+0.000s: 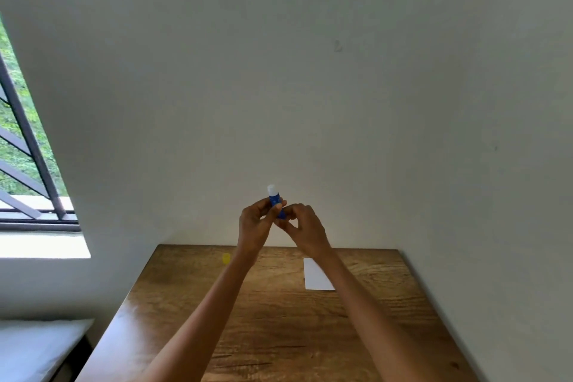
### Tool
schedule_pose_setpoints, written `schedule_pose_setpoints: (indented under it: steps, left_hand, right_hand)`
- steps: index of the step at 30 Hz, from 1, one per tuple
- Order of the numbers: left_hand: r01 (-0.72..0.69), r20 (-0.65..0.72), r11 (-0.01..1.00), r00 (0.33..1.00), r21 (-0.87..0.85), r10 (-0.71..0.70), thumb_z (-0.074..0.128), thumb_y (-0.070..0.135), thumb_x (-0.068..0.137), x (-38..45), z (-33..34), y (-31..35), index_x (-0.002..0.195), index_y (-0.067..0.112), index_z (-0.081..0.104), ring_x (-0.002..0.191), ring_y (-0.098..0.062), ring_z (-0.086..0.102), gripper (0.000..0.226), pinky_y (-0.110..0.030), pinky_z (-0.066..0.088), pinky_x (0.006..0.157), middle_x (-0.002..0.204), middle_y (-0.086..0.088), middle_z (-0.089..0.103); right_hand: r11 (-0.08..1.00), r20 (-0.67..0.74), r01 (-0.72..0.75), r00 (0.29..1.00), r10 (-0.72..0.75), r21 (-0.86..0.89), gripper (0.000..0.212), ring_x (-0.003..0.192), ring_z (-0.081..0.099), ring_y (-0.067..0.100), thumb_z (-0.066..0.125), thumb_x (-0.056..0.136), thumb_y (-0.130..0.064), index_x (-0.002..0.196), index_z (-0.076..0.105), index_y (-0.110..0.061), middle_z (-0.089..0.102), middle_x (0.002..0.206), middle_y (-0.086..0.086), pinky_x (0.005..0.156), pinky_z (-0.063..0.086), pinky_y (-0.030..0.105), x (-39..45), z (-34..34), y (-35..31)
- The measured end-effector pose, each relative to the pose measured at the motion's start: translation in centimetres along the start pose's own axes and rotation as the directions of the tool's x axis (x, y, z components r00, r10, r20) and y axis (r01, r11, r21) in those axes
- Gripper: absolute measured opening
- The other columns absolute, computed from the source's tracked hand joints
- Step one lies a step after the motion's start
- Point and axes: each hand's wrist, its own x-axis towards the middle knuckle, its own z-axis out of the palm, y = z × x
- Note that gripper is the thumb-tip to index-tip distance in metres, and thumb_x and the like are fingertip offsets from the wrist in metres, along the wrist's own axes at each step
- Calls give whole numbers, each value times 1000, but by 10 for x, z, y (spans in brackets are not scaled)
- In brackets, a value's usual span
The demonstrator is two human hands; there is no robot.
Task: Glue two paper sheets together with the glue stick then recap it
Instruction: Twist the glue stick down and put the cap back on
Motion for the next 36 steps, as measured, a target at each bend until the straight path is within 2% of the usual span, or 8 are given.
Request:
schedule_pose_setpoints:
  steps: [4, 8, 10, 17, 24, 26, 31, 36]
  left_hand:
    - [-25, -40, 997, 999, 73, 28, 61, 19, 87, -2, 0, 0, 95, 26, 69, 86, 0, 68, 13, -7, 48, 75, 90, 6, 73]
    - [19, 22, 997, 1000, 76, -21, 61, 20, 88, 1, -17, 0, 100, 22, 69, 91, -2, 67, 15, -12, 50, 80, 97, 1, 73]
    - [37, 52, 997, 998, 70, -41, 60, 21, 88, 0, -21, 1, 102, 21, 69, 94, -7, 68, 16, -23, 51, 88, 97, 2, 73]
    - [-19, -54, 990, 998, 142, 27, 60, 16, 88, -3, -5, 5, 101, 18, 70, 89, -2, 68, 16, -43, 46, 99, 94, 9, 72]
    - [-33, 58, 998, 998, 51, 30, 59, 17, 89, 4, -16, 13, 102, 24, 68, 96, -10, 68, 17, -35, 52, 92, 98, 5, 73]
    - [-31, 64, 997, 998, 66, 27, 59, 18, 89, 3, -12, 13, 101, 28, 67, 96, -8, 68, 17, -33, 52, 92, 98, 6, 72]
    - [3, -99, 983, 995, 185, 16, 58, 17, 89, 1, 8, 9, 104, 16, 69, 91, -10, 68, 18, -46, 47, 98, 98, 1, 73]
    - [44, -9, 979, 999, 199, -43, 59, 15, 89, 1, -5, 6, 105, 12, 68, 98, -17, 67, 19, -25, 50, 90, 98, -1, 71]
  right_hand:
    - [997, -199, 0, 980, -16, -81, 27, 99, 50, 18, 59, 88, -32, 104, 59, -10, 61, 103, 4, 80, 44, 30, -7, 28, -4]
    - [973, 256, -21, 966, -39, 230, 25, 96, 53, 16, 44, 97, -25, 107, 60, -9, 58, 98, 3, 78, 40, 15, 2, 9, -6]
    - [973, 303, 14, 949, -86, 230, 23, 93, 56, 21, 48, 95, -21, 105, 63, -6, 63, 97, 9, 82, 42, 23, 7, -2, -5]
    - [993, -345, 65, 934, -96, -101, 29, 88, 52, 16, 71, 78, -30, 93, 60, -8, 63, 93, 4, 71, 42, 26, -8, 27, -9]
    - [974, 307, -34, 951, -37, 224, 21, 96, 51, 5, 46, 96, -26, 111, 59, -18, 57, 102, -6, 79, 39, 12, 9, -12, -10]
    - [983, 250, -16, 968, -31, 185, 19, 95, 53, 13, 52, 93, -26, 105, 63, -17, 59, 92, -11, 75, 38, 12, 11, -16, -8]
    - [986, -295, 26, 953, -75, -166, 22, 87, 55, 18, 64, 85, -28, 98, 64, -11, 68, 91, 4, 71, 39, 27, -5, 23, -5]
    - [993, -19, -49, 999, 51, 106, 21, 83, 56, 17, 57, 90, -26, 104, 63, -11, 65, 95, 11, 70, 43, 26, -4, 13, -2]
